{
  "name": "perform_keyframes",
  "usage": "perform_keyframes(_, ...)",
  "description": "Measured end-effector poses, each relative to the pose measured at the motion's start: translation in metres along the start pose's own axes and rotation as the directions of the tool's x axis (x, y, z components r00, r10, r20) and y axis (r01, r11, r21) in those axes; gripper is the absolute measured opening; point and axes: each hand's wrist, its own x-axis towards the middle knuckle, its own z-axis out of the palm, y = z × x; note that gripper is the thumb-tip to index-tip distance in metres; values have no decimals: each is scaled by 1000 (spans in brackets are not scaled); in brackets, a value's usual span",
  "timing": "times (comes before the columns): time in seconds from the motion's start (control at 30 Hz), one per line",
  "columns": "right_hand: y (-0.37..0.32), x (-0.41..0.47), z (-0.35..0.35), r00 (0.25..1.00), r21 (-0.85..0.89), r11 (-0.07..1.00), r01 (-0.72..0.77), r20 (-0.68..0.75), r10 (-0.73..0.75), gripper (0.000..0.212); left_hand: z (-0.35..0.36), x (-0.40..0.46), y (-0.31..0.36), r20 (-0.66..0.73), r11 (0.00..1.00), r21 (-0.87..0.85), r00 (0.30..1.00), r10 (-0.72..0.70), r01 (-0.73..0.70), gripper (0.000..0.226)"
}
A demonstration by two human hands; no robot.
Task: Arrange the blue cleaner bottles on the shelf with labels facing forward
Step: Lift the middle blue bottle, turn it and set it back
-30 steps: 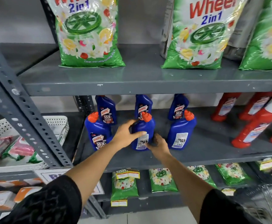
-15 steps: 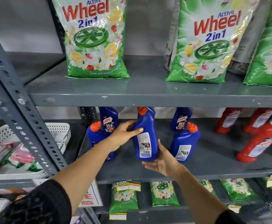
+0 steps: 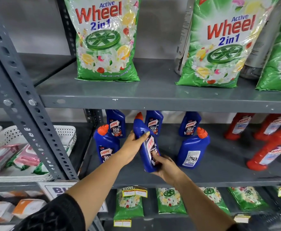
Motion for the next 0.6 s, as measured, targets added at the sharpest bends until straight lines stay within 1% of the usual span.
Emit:
perform_keyframes(0.07, 1, 0, -3, 993, -185, 978, 93, -57, -106, 55, -4, 2, -1, -25, 996, 87, 999, 24, -22, 42)
perform_keyframes(0.13, 0, 2, -5, 967, -412, 899, 149, -127, -219, 55, -6, 1, 2, -17, 985, 165, 999, 50, -46, 38)
perform_keyframes(0.17, 0, 5, -7, 952, -489, 859, 154, -157, -261, 52, -7, 1, 2, -4, 979, 196, 998, 62, -60, 39)
perform_keyframes(0.2, -1, 9, -9, 942, -531, 834, 154, -175, -286, 50, -8, 0, 4, 8, 969, 234, 997, 75, -74, 42)
perform_keyframes(0.3, -4, 23, -11, 923, -678, 728, 102, -208, -323, 52, -10, 1, 8, 32, 924, 367, 994, 101, -106, 50)
perform_keyframes(0.37, -5, 31, -10, 921, -745, 663, 75, -204, -333, 53, -13, 2, 8, 51, 886, 452, 994, 93, -106, 53)
perform_keyframes(0.4, -4, 33, -9, 920, -758, 648, 70, -202, -335, 52, -14, 1, 8, 62, 869, 484, 995, 84, -103, 54)
perform_keyframes(0.5, 2, 37, -7, 915, -766, 638, 80, -197, -351, 50, -17, 0, 6, 69, 842, 533, 996, 59, -87, 59)
perform_keyframes(0.6, 5, 42, -7, 915, -782, 616, 93, -177, -362, 47, -20, -1, 5, 53, 844, 531, 997, 59, -78, 60)
